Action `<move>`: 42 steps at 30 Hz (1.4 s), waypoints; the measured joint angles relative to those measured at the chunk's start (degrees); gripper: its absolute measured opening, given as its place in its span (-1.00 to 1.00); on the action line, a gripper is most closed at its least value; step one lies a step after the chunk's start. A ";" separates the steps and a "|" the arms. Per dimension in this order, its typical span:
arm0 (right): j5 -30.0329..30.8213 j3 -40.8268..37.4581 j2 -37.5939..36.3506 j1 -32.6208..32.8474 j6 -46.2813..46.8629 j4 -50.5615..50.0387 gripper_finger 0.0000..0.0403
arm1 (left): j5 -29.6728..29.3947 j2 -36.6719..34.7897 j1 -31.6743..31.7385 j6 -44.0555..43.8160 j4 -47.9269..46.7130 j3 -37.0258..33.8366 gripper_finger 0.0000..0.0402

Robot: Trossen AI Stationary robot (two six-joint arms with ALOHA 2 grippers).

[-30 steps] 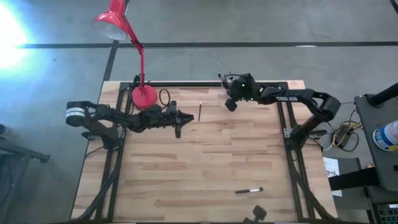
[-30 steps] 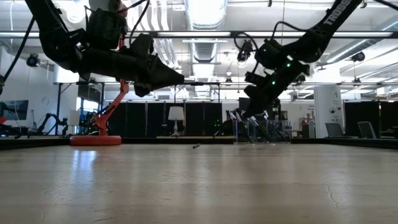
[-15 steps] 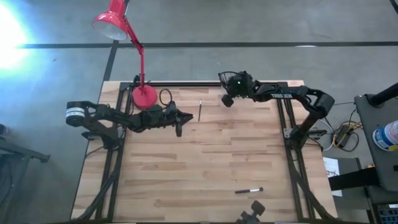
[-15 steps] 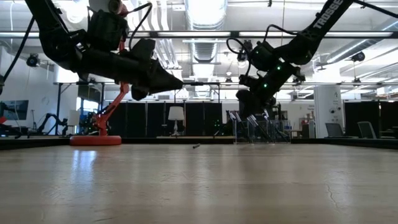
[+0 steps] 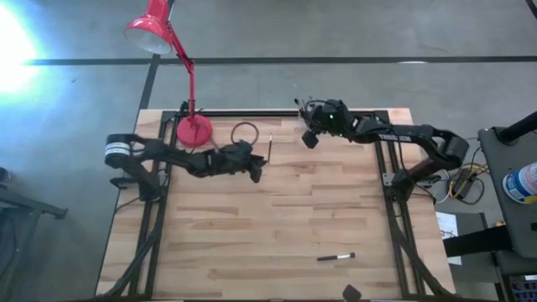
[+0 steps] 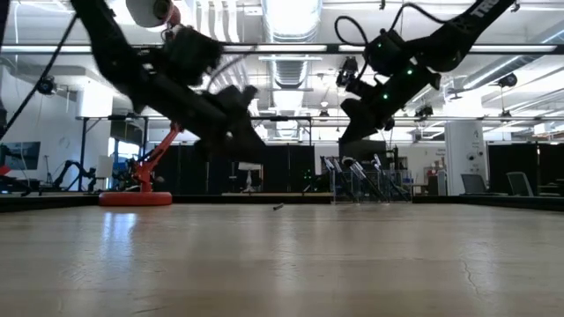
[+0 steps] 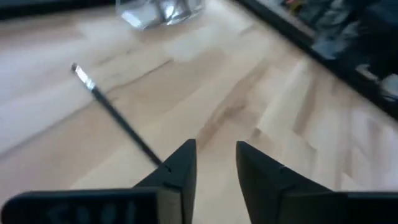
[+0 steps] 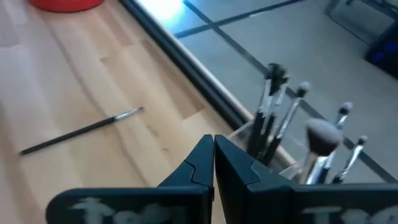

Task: Put items in baskets/containers
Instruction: Put the eyeshadow brush into the transparent organizer

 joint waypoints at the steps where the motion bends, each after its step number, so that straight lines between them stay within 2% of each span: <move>1: 0.02 -0.74 -0.70 0.65 0.21 0.02 -0.96 | -0.63 1.49 0.01 -1.39 -1.63 1.50 -0.45; 4: 0.56 -2.84 -2.54 2.41 0.37 0.41 -0.96 | -3.83 6.48 0.01 -3.64 -6.96 6.30 -0.37; 7: 3.70 -4.50 -4.31 4.15 0.38 0.81 -0.96 | -7.79 10.87 -0.01 -4.26 -11.34 11.11 -0.32; 10: 4.90 -6.47 -6.08 5.12 0.37 1.42 -0.96 | -8.79 14.29 -0.03 -4.39 -14.17 14.50 -0.30; 17: 5.86 -12.06 -11.19 5.75 0.63 5.63 -0.96 | -16.23 16.58 -0.28 -5.64 -19.66 17.15 -0.30; 25: 5.88 -16.74 -16.43 5.73 1.08 9.99 -0.96 | -14.47 17.51 -0.34 -7.72 -19.63 16.97 -0.30; 35: 5.86 -18.43 -17.34 5.73 1.89 11.07 -0.96 | -15.68 20.40 -0.43 -7.32 -19.64 18.61 -0.32; 38: 5.86 -18.47 -17.34 5.73 1.88 11.06 -0.96 | -15.39 19.88 -0.36 -5.04 -21.99 18.63 -0.41; 42: 5.76 -18.58 -17.34 5.74 1.95 11.00 -0.96 | -14.55 19.61 -0.40 -2.99 -24.86 17.95 -0.67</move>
